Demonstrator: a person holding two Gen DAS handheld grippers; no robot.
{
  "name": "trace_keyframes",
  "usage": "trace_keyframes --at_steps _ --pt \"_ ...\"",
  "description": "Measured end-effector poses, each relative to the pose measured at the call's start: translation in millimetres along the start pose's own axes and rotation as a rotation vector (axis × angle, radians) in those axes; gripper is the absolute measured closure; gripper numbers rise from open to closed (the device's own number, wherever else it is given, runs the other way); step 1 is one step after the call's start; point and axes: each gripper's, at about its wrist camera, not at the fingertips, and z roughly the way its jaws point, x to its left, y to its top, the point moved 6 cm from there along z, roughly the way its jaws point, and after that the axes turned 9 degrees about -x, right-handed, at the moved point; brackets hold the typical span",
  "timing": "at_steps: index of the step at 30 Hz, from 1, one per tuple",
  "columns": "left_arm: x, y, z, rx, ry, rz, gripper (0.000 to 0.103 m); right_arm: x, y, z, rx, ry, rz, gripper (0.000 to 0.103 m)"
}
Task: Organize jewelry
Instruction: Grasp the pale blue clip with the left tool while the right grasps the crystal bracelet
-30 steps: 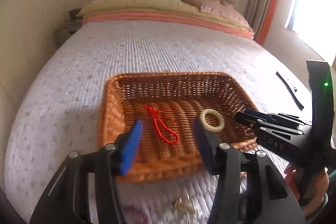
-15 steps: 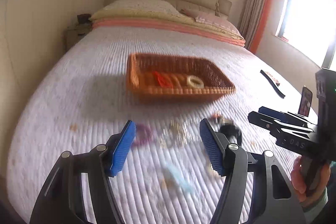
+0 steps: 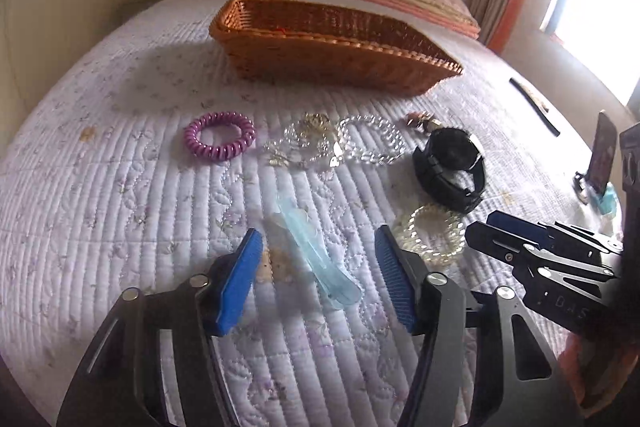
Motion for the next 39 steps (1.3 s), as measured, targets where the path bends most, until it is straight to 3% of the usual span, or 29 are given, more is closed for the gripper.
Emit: trace_keyframes --at_steps 5,8,14,18,20,22,24,31,39 --pt "4 -5 2 0.015 0.054 0.059 0.071 15 0 10 -0.005 -0.021 -0.044 0.07" --pt "12 -6 -5 0.014 0.03 0.054 0.079 21 -1 17 -0.003 -0.053 -0.074 0.084" --pt "21 -11 -14 0.022 -0.04 0.023 0.079 33 -9 11 -0.003 -0.051 -0.157 0.088" --pt "14 -12 -13 0.026 -0.039 0.033 0.07 35 -6 16 0.0 -0.076 -0.168 0.088" --pt "11 -13 -11 0.029 -0.011 0.046 0.07 36 -6 19 0.002 -0.089 -0.178 0.088" --pt "10 -14 -10 0.02 0.031 0.076 0.078 37 -7 19 0.0 -0.102 -0.19 0.088" --pt "11 -15 -9 0.012 0.079 0.102 0.093 39 -8 17 -0.006 -0.104 -0.199 0.09" --pt "21 -7 -23 -0.036 0.016 0.013 0.093 48 -4 -1 -0.049 -0.045 -0.2 0.094" --pt "19 19 -50 -0.141 -0.024 -0.015 0.093 59 29 -35 -0.154 -0.022 -0.195 0.095"
